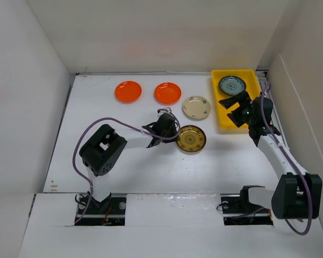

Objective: Place the plates into the plastic bin on the countertop

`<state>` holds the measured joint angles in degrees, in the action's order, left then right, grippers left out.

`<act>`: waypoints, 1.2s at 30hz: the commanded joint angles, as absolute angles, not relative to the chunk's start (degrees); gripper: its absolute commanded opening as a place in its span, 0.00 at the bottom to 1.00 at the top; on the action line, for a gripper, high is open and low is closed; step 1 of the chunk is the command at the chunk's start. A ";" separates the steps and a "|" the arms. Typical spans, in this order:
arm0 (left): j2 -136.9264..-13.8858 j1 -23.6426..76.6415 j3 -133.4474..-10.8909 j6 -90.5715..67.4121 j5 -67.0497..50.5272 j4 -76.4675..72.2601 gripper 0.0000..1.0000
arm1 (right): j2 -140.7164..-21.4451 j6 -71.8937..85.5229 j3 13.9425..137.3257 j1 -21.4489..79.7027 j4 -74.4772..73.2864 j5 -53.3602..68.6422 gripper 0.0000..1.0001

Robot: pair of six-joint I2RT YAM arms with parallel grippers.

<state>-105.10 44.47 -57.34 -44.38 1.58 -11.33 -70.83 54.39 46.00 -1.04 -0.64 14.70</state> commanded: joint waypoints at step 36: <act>-78.75 41.75 -61.70 -44.11 7.28 10.18 1.00 | -75.51 54.40 30.21 13.90 37.90 24.72 0.00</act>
<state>-79.75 41.54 -58.72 -42.17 2.50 7.46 -78.06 52.90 24.77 15.59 38.98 31.75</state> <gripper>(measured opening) 0.980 0.098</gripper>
